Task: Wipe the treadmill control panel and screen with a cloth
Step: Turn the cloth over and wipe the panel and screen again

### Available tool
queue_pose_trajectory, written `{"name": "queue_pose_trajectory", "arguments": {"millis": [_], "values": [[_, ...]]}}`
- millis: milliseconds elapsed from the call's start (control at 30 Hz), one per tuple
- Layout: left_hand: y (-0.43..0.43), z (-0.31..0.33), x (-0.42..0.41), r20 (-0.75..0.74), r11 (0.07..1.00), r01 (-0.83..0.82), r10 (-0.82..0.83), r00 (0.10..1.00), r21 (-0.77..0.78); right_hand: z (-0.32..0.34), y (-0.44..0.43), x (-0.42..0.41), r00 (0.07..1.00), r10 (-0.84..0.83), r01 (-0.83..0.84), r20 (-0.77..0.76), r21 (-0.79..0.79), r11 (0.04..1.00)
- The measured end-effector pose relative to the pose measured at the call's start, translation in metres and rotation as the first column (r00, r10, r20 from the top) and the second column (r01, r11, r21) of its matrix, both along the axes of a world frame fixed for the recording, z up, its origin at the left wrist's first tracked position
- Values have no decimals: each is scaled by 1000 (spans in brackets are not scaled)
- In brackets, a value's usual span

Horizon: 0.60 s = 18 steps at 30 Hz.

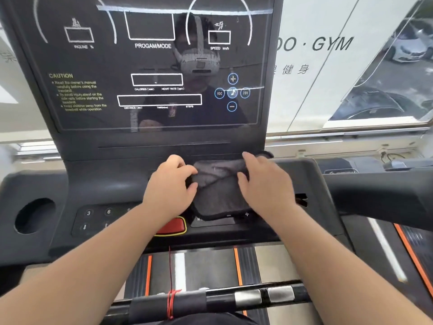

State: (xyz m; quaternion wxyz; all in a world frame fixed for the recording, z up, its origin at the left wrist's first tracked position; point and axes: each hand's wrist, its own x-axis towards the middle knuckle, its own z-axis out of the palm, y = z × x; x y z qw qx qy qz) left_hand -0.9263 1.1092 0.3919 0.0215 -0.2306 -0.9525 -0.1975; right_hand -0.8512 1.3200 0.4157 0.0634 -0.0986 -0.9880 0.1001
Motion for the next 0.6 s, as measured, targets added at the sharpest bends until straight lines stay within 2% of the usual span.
{"name": "queue_pose_trajectory", "arguments": {"millis": [67,167,300,367,500,600], "values": [[-4,-7,6,20,1000,9,-10,1000,15,-24,-19,4,999,33,-36,-40,-82,996],[-5,-10,9,19,999,-9,8,1000,33,-42,-33,-1,996,-42,25,-79,-201,979],[8,-3,2,-11,995,-57,58,998,80,-46,-25,-5,983,-77,51,-169,-151,987],[18,1,-5,-29,997,-72,73,997,34,-45,-11,-7,969,-112,83,-219,-138,987],[37,3,-19,-32,974,-66,60,998,-218,-38,13,-16,977,-101,74,-188,-146,986],[43,2,-24,9,970,-37,40,999,-239,-37,17,-10,982,-50,12,-181,-204,979]]}}
